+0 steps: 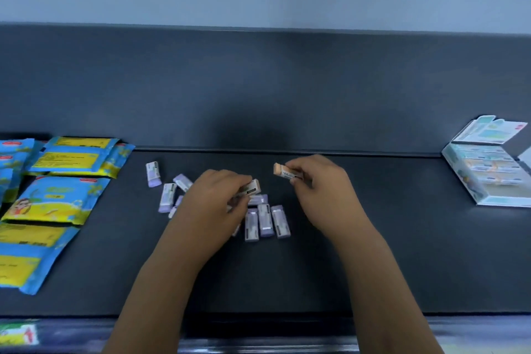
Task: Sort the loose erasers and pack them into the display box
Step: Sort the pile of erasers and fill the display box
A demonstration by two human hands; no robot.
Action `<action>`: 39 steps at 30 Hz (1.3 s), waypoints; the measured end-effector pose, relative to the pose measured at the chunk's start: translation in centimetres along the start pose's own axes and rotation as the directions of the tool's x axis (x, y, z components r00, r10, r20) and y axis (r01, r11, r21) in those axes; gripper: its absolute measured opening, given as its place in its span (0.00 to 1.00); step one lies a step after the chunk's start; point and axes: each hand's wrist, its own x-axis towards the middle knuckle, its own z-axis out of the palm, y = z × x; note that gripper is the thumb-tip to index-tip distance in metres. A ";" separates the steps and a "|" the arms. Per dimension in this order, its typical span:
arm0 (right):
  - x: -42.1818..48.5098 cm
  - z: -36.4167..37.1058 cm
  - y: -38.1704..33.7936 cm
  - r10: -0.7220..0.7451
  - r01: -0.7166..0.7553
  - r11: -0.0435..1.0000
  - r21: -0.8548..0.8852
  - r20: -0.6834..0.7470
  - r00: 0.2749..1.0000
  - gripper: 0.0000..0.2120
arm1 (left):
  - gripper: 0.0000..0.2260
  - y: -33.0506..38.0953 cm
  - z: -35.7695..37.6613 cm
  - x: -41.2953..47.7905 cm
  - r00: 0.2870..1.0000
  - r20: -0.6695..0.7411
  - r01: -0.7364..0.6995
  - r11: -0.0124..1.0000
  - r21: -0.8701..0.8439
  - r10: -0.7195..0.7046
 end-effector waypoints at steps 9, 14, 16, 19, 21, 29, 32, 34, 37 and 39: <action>-1.3 -13.4 13.4 0.031 -0.022 0.987 -0.156 0.059 0.998 0.12 | 0.14 15.7 11.3 6.4 1.000 -0.006 0.013 0.998 -0.068 -0.013; -2.4 -19.0 19.1 0.055 -0.061 0.991 -0.118 -0.057 0.997 0.11 | 0.11 22.4 16.2 8.8 0.990 -0.055 0.120 0.980 -0.159 -0.130; -2.6 -21.5 20.8 0.160 -0.162 0.987 0.001 -0.142 0.977 0.11 | 0.10 24.6 17.9 9.8 0.989 -0.033 0.133 0.972 -0.194 -0.142; -3.0 -24.9 23.1 0.238 -0.222 0.970 0.097 -0.216 0.947 0.10 | 0.10 27.5 20.2 11.6 0.989 -0.011 0.141 0.950 -0.279 -0.150; -3.1 -26.3 24.7 0.258 -0.236 0.965 0.116 -0.248 0.934 0.10 | 0.10 29.3 21.6 13.3 0.992 0.010 0.121 0.947 -0.297 -0.124; -3.0 -27.3 30.2 0.253 -0.256 0.966 0.026 -0.278 0.927 0.16 | 0.07 33.3 26.4 19.2 0.993 0.086 -0.072 0.991 -0.110 0.081; -2.5 -27.6 31.6 0.242 -0.264 0.964 -0.035 -0.300 0.923 0.18 | 0.08 33.2 27.8 20.0 0.982 0.139 -0.138 0.990 0.040 0.131; -2.4 -27.7 32.2 0.246 -0.273 0.961 -0.045 -0.314 0.917 0.19 | 0.09 32.7 28.4 20.0 0.975 0.163 -0.174 0.977 0.125 0.153; -2.2 -27.8 32.6 0.233 -0.265 0.962 -0.071 -0.298 0.926 0.18 | 0.09 32.1 28.7 19.8 0.973 0.143 -0.198 0.971 0.135 0.178; -2.1 -27.9 32.7 0.207 -0.239 0.965 -0.104 -0.253 0.945 0.17 | 0.10 32.0 28.5 19.8 0.974 0.142 -0.197 0.972 0.125 0.179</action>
